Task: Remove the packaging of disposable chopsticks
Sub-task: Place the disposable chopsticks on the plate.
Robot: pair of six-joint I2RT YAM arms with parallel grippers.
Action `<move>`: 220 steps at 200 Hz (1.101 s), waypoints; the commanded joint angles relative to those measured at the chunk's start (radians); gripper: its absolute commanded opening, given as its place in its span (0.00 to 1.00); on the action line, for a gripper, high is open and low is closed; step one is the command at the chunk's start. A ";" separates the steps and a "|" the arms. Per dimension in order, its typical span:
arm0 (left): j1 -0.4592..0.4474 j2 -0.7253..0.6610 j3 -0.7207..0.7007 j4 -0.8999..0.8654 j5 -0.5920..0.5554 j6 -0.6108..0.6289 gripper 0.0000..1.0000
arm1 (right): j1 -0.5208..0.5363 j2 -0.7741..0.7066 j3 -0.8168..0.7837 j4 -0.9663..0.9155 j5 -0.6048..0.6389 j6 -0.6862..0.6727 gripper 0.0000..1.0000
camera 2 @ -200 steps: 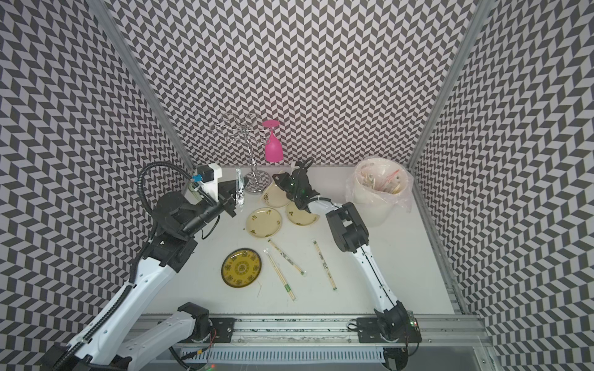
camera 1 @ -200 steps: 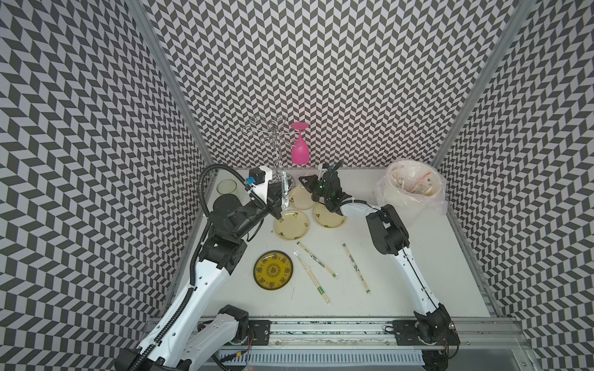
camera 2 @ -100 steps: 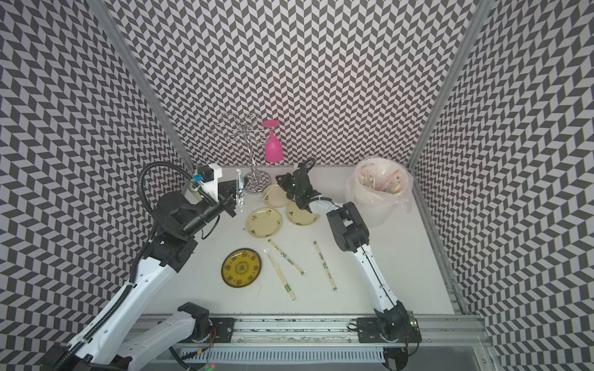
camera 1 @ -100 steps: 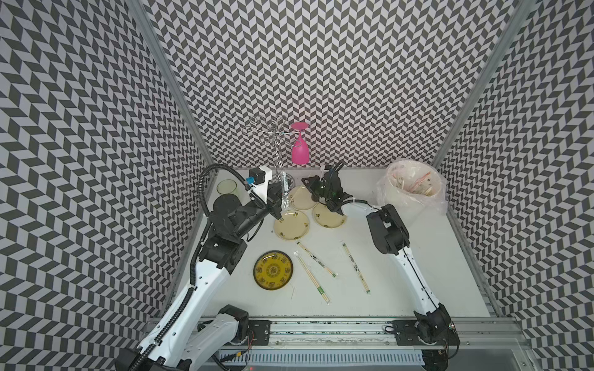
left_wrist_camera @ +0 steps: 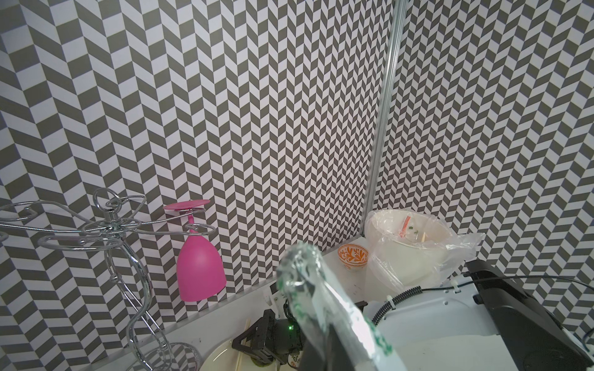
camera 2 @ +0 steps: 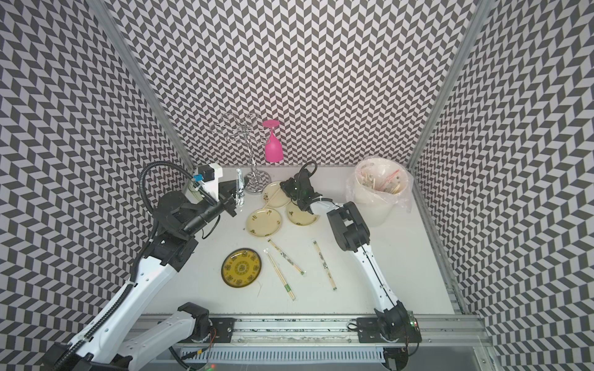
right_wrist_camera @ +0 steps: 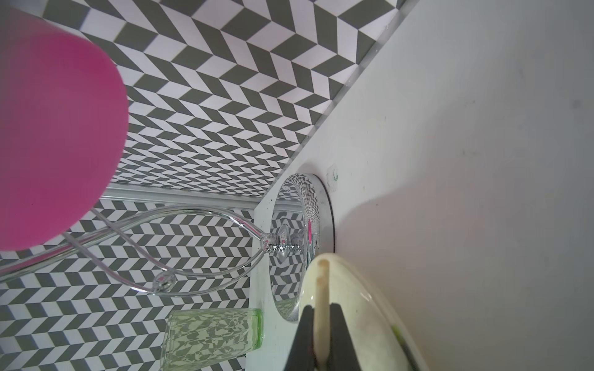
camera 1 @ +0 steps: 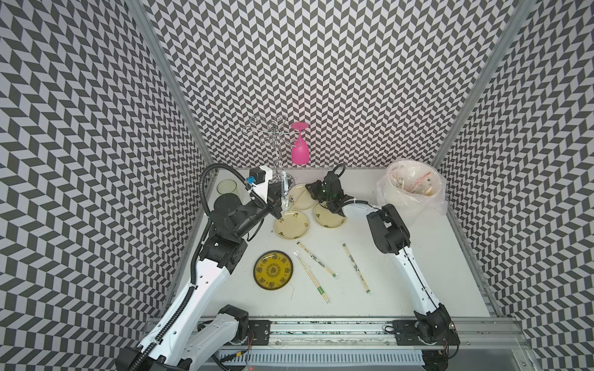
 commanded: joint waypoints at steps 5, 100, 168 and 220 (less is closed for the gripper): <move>0.007 -0.002 -0.007 0.024 0.010 -0.007 0.00 | -0.007 -0.028 -0.011 -0.005 0.028 -0.002 0.00; 0.011 0.002 -0.007 0.024 0.012 -0.008 0.00 | -0.014 -0.008 0.030 0.004 0.039 0.012 0.01; 0.016 0.007 -0.007 0.024 0.013 -0.009 0.00 | -0.016 0.020 0.083 -0.010 0.046 0.017 0.04; 0.018 0.007 -0.008 0.023 0.014 -0.009 0.00 | -0.017 0.032 0.083 -0.013 0.042 0.016 0.04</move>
